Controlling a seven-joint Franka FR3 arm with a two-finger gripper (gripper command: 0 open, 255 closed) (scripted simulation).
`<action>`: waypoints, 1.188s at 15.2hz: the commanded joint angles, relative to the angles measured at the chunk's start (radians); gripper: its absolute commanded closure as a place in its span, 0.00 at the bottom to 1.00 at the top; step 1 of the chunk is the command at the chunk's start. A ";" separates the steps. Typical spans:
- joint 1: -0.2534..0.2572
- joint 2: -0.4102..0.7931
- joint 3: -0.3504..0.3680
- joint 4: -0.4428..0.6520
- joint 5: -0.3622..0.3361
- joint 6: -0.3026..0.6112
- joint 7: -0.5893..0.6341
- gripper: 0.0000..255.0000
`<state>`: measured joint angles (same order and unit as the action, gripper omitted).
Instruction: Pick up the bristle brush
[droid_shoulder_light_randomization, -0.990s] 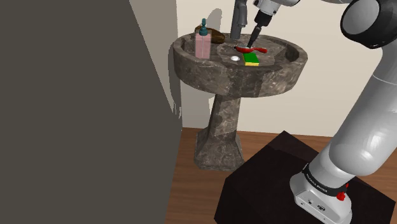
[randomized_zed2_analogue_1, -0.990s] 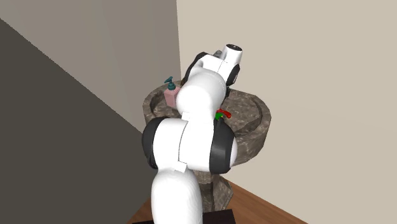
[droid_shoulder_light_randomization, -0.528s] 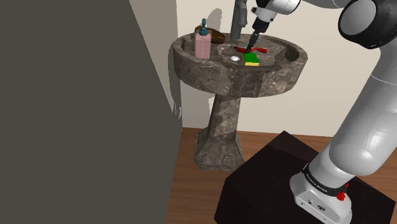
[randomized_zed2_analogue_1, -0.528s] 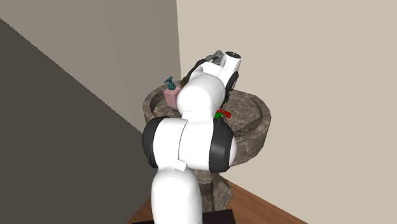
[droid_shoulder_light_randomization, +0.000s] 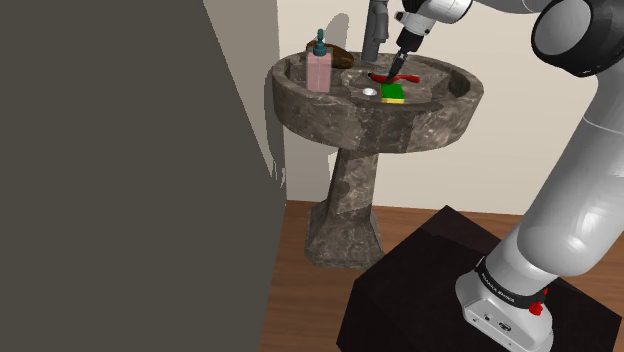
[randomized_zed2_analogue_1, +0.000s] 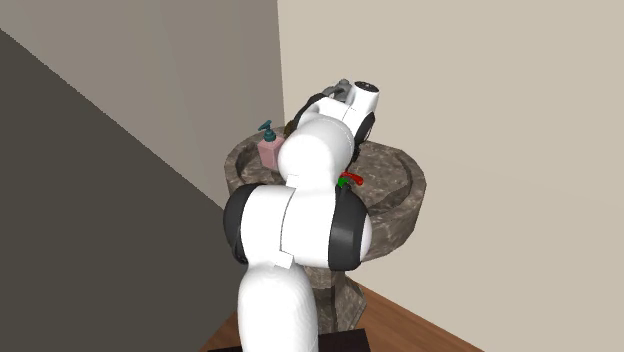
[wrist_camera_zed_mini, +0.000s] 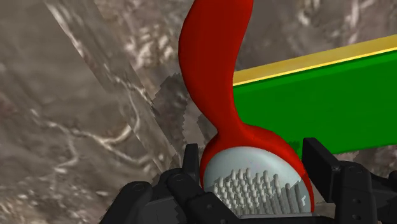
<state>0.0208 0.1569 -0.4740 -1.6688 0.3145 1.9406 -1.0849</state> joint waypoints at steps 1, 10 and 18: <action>0.000 0.000 0.000 0.000 0.000 0.000 0.000 1.00; -0.006 0.003 -0.004 0.108 -0.007 -0.103 0.024 1.00; -0.018 0.021 -0.008 0.226 -0.003 -0.204 0.040 1.00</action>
<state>0.0046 0.1749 -0.4814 -1.4557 0.3102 1.7466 -1.0461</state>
